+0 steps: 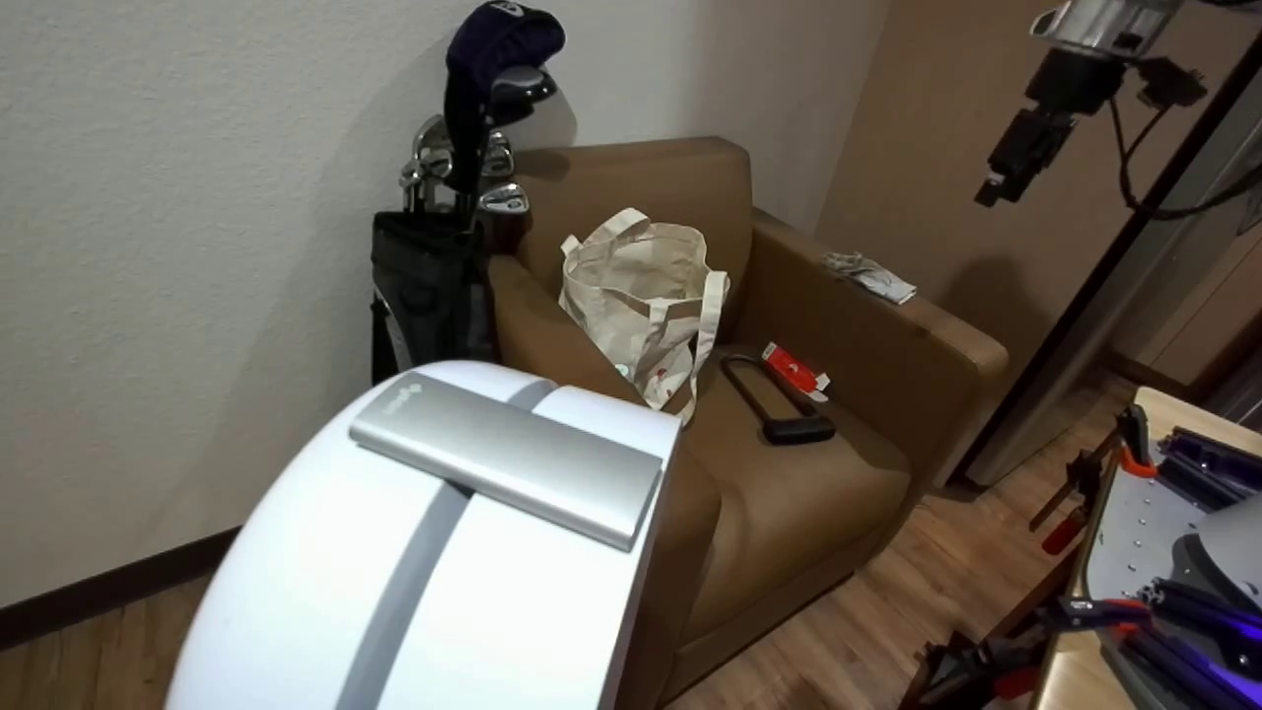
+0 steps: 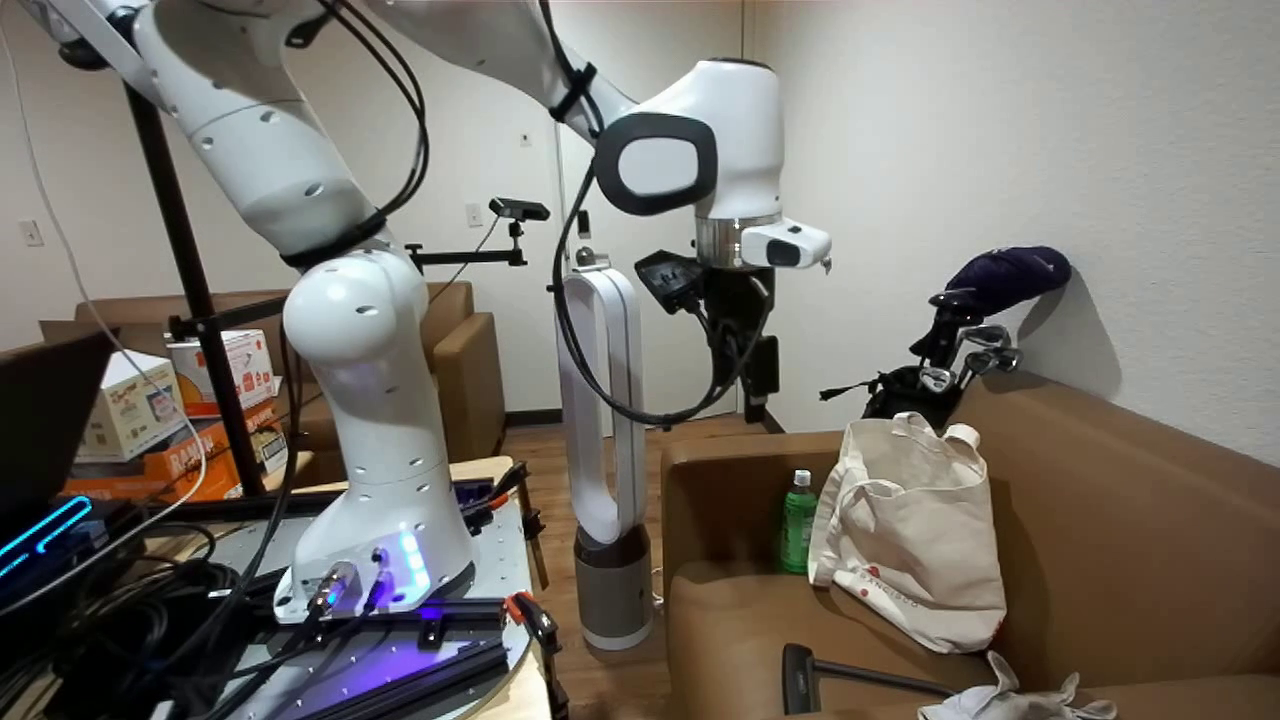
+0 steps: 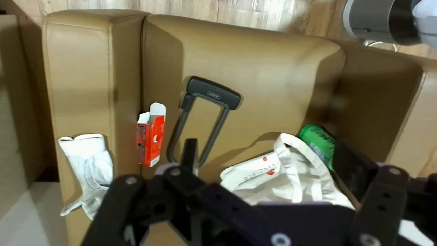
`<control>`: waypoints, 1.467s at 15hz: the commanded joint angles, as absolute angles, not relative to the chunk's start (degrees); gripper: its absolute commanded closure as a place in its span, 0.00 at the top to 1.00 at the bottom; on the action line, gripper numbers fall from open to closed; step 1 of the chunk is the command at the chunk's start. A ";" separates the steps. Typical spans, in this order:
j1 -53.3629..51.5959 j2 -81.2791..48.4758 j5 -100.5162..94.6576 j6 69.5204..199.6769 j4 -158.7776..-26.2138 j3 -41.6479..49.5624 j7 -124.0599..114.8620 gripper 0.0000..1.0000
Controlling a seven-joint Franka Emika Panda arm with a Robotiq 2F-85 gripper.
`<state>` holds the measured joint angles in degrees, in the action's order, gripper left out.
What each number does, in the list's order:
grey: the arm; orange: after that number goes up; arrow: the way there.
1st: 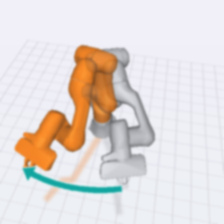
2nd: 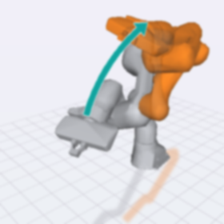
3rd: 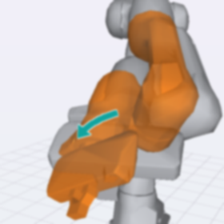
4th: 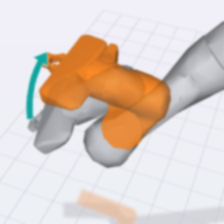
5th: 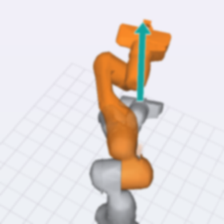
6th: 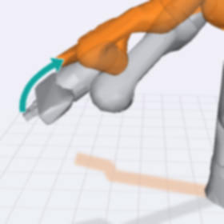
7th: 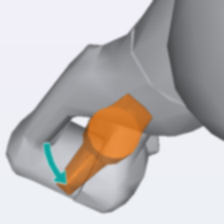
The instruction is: Move the glove to the left armrest
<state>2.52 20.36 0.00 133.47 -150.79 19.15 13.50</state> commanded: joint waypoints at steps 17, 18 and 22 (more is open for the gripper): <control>13.22 -24.20 3.29 128.13 -111.09 14.47 31.18 1.00; 14.43 -26.81 3.34 129.70 -108.80 13.60 31.55 1.00; 19.28 -36.58 2.99 131.25 -100.28 11.96 29.80 1.00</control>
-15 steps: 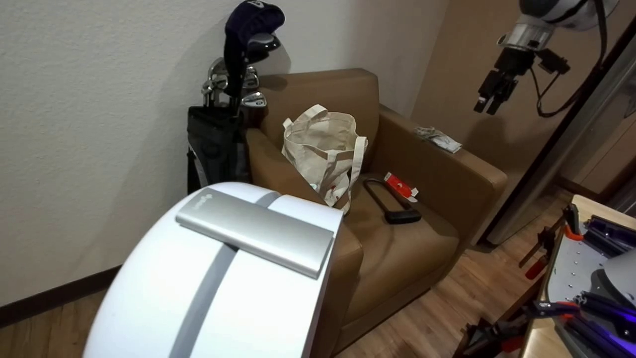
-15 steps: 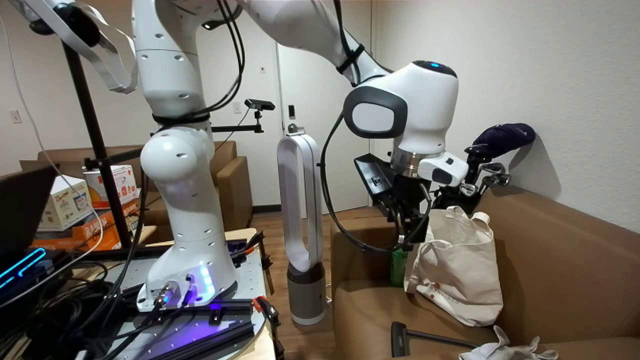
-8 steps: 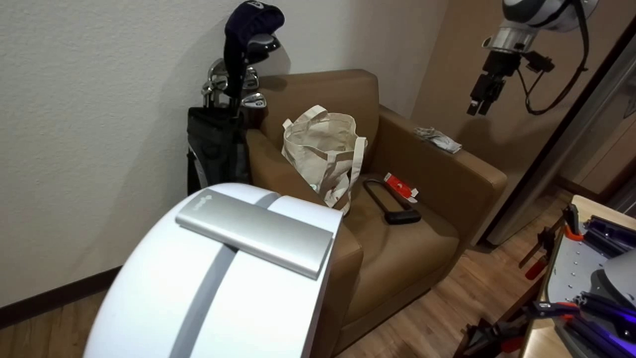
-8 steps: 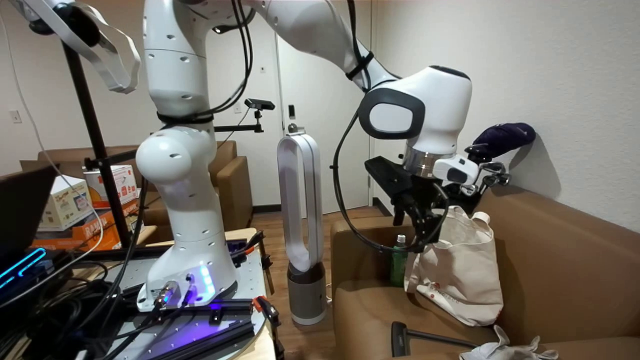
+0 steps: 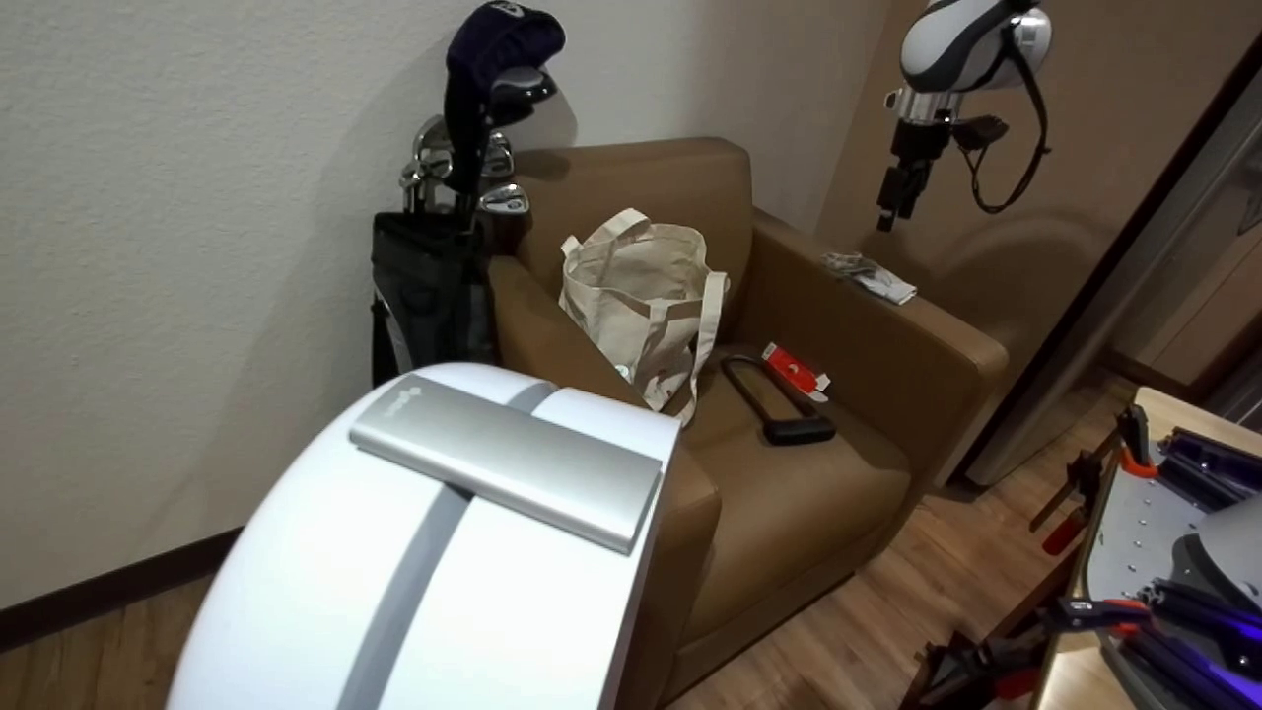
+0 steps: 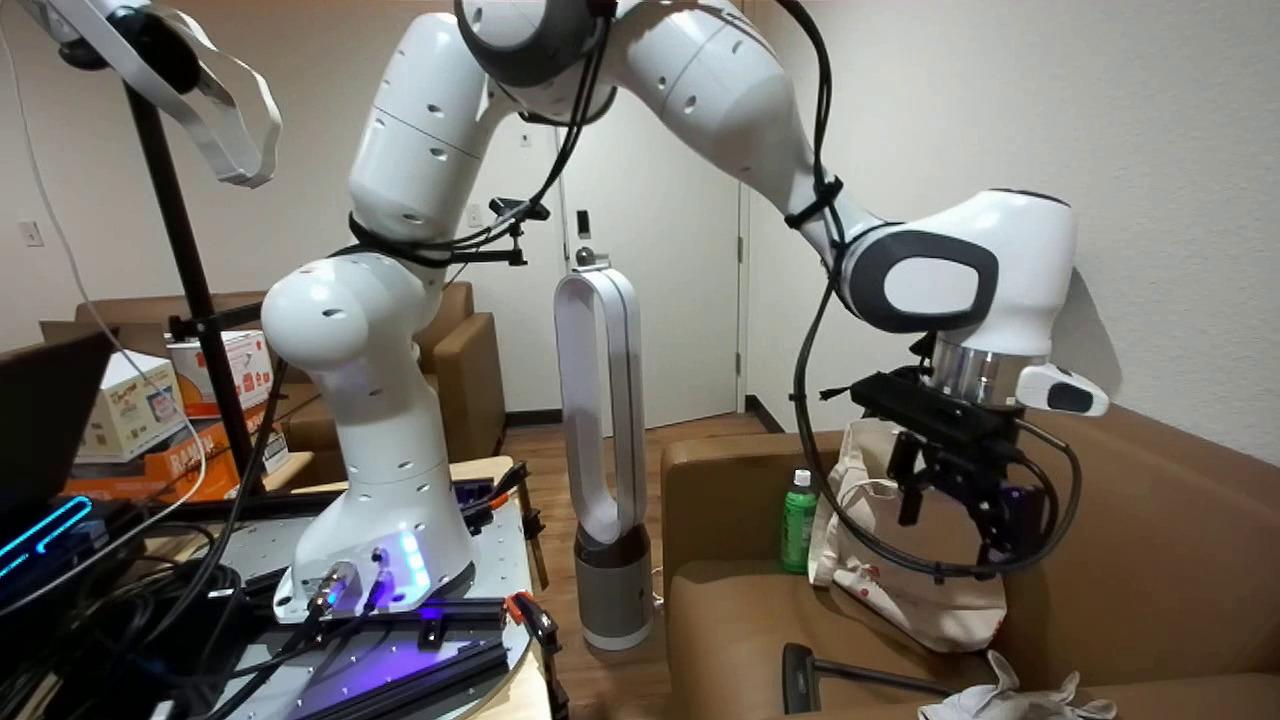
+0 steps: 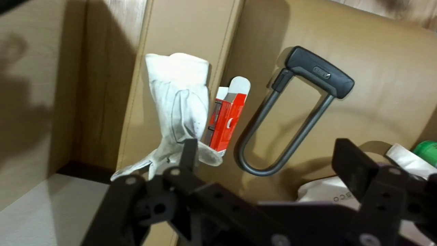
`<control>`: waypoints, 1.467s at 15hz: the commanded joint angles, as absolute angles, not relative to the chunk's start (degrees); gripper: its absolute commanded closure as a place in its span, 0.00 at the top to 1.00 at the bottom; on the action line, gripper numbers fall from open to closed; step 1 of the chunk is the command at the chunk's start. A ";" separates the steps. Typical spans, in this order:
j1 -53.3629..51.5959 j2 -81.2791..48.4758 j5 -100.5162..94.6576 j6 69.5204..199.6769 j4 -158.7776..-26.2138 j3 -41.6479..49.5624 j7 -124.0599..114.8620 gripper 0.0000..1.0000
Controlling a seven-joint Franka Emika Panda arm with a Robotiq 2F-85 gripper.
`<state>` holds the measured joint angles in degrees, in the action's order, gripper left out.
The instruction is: Move the glove to the left armrest
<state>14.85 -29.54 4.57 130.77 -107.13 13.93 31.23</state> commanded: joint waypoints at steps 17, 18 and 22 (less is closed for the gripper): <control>30.83 -54.64 6.52 130.55 -82.20 3.85 29.31 0.75; 30.87 -55.07 6.58 130.59 -81.83 3.70 29.30 0.74; 30.89 -56.09 6.60 130.92 -80.72 3.45 29.27 0.47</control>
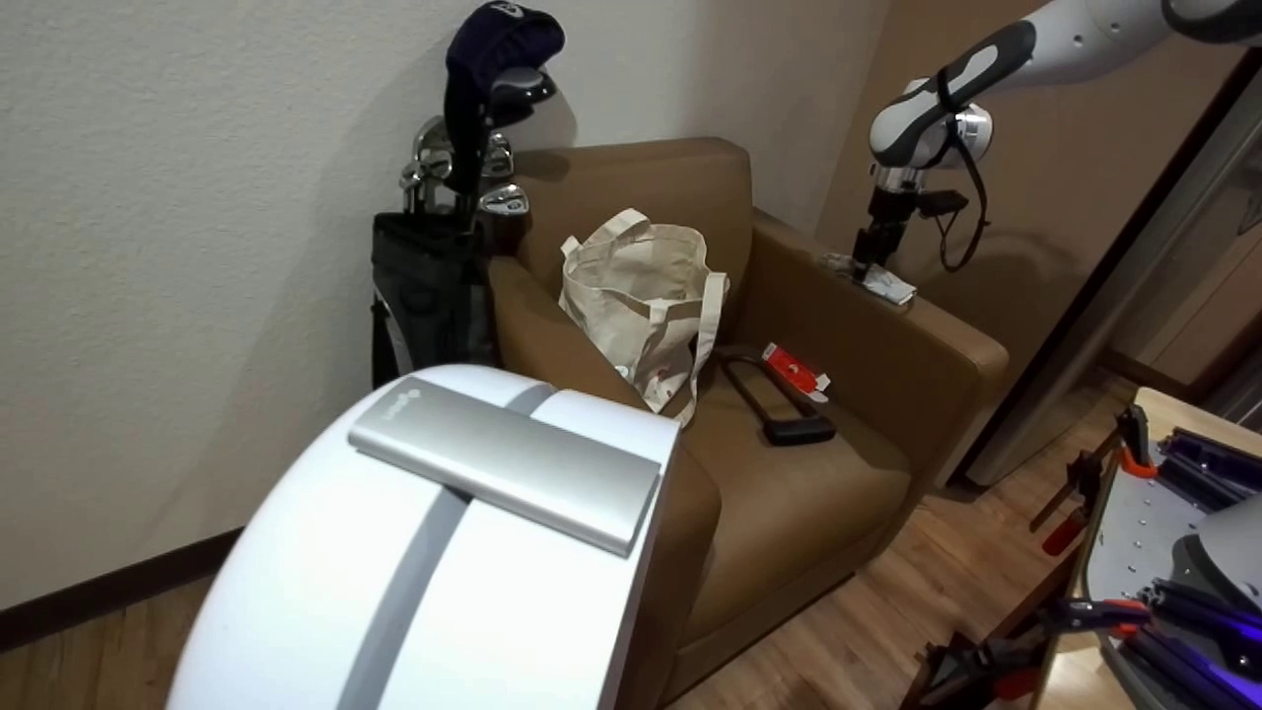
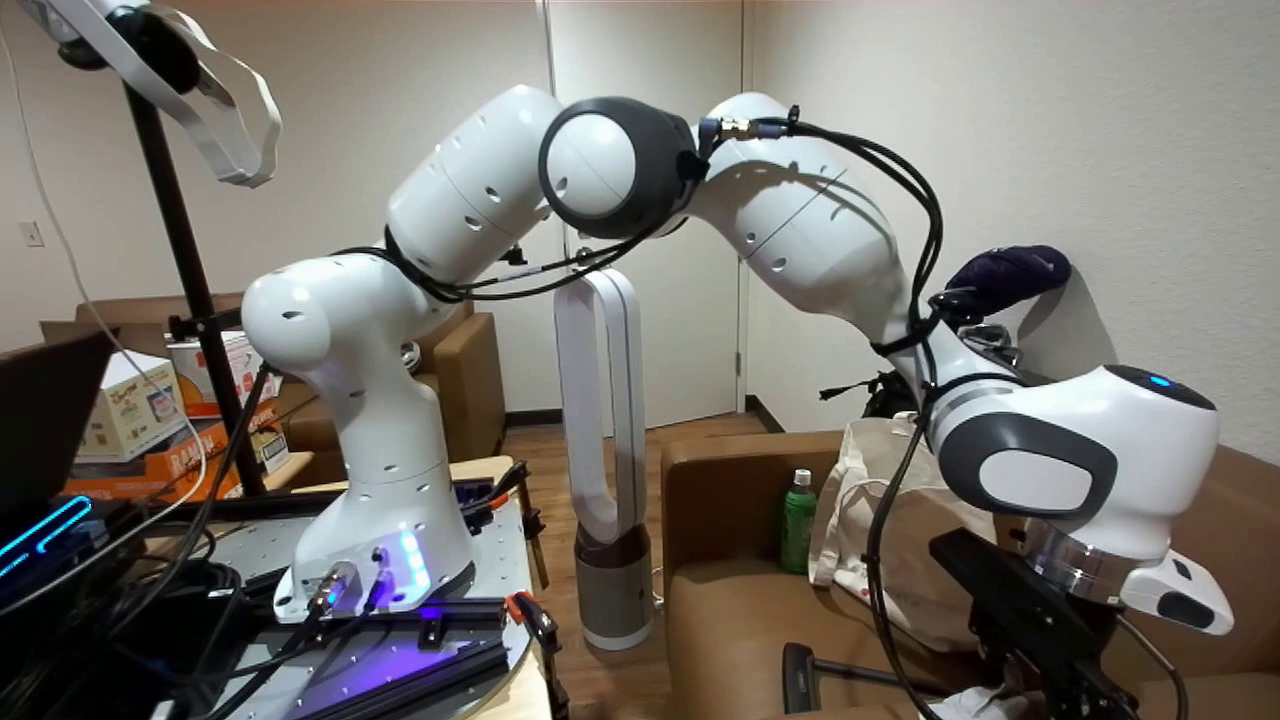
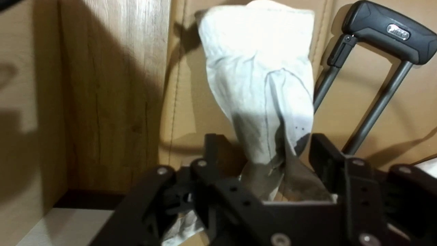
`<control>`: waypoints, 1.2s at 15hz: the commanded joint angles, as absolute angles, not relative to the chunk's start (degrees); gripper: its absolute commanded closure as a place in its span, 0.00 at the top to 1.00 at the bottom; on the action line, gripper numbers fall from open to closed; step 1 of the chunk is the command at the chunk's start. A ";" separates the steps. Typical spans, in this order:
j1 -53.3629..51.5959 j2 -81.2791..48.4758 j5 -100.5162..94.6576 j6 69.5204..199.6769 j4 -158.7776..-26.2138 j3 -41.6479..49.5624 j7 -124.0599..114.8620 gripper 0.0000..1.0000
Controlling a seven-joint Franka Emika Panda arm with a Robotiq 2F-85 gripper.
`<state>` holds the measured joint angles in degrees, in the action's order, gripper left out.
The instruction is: Move the glove to the left armrest
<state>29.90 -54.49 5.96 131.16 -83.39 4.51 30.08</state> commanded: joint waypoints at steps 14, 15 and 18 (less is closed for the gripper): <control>24.41 -36.60 4.73 131.63 -98.06 0.16 31.69 0.02; 22.89 -34.05 4.04 132.28 -101.01 0.05 31.54 0.02; 18.04 -27.34 0.99 132.56 -109.56 -0.40 32.21 0.02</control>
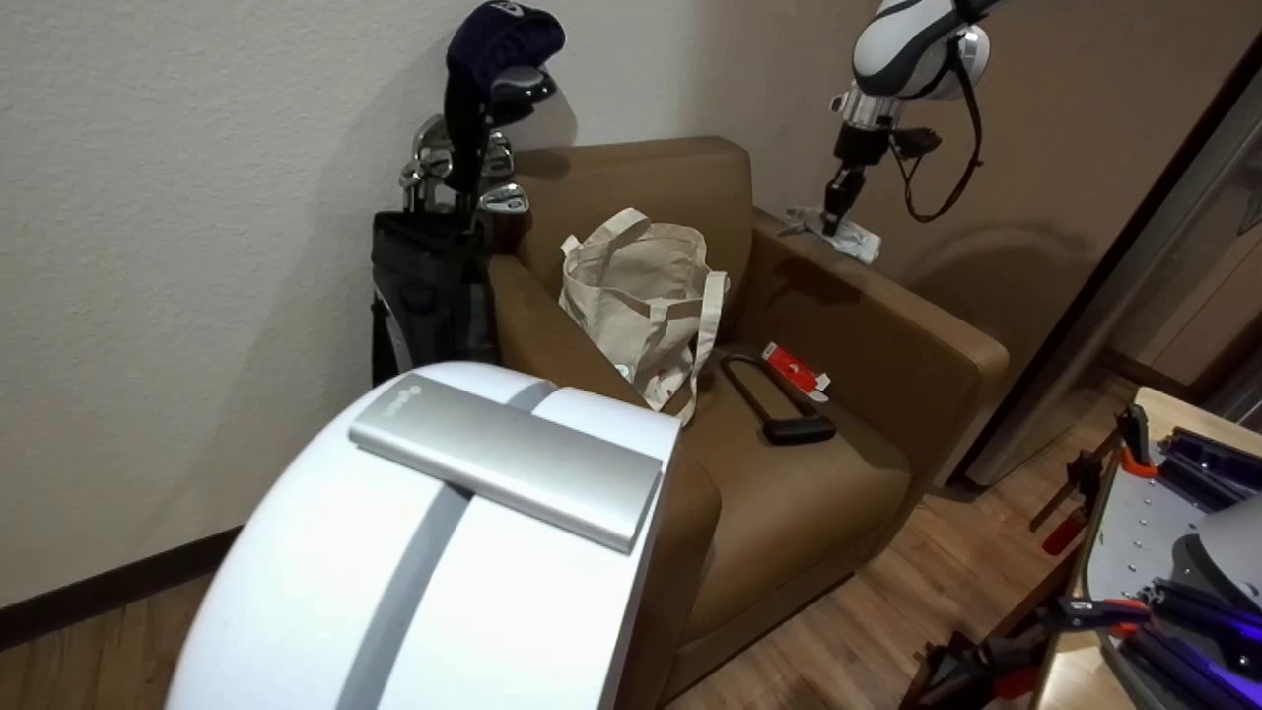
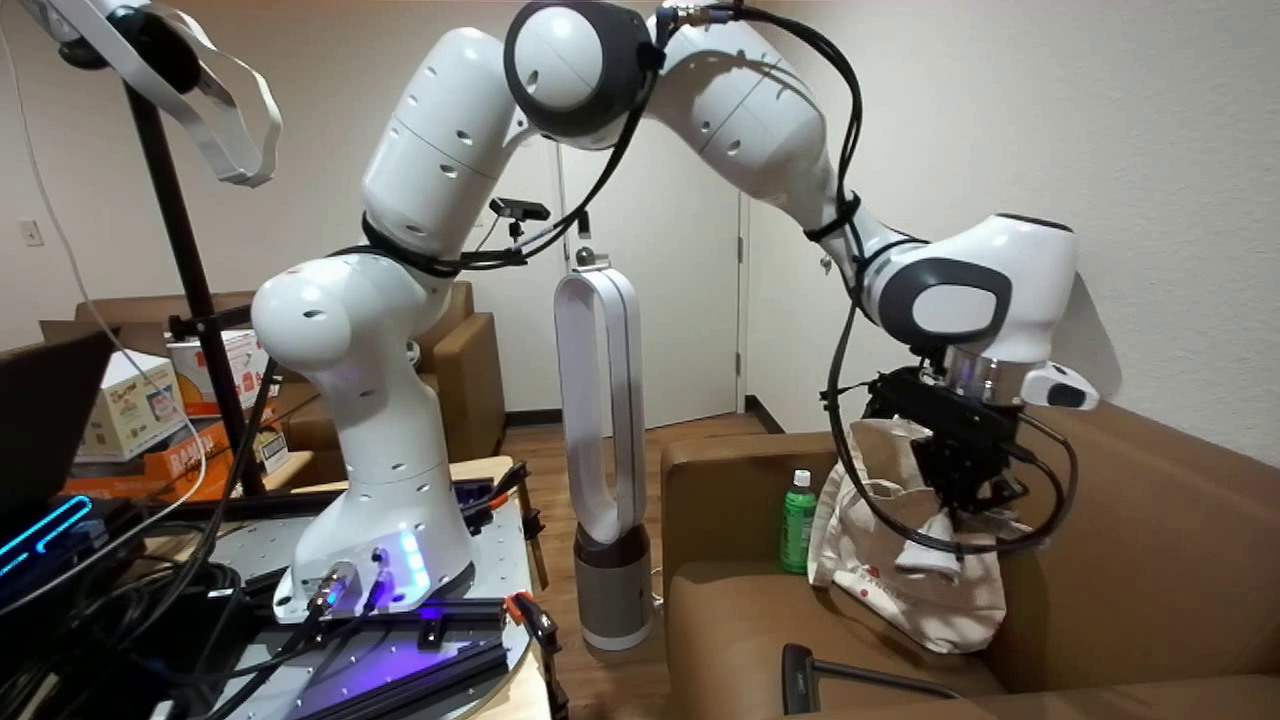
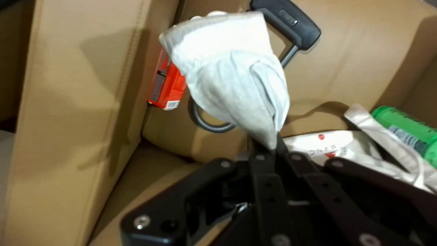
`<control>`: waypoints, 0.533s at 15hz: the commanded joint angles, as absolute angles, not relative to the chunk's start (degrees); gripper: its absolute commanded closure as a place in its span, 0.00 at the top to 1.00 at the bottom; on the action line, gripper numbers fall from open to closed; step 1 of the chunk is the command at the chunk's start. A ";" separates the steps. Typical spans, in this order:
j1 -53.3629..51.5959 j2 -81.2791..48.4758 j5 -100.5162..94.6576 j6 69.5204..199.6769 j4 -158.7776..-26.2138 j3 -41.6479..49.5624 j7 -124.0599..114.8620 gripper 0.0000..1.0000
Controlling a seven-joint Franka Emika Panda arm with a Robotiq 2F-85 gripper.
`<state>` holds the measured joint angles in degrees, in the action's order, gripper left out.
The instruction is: Move the glove to the left armrest
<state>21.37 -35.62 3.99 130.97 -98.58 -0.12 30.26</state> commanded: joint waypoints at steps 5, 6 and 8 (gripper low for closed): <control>10.22 -17.76 -1.32 132.30 -122.41 -3.69 32.80 0.02; 8.91 -15.55 -0.72 132.81 -125.21 -4.70 33.07 0.02; 8.41 -20.15 -0.01 130.92 -119.66 -3.41 30.84 0.06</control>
<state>8.94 -20.13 -0.28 131.09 -119.80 -4.00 30.64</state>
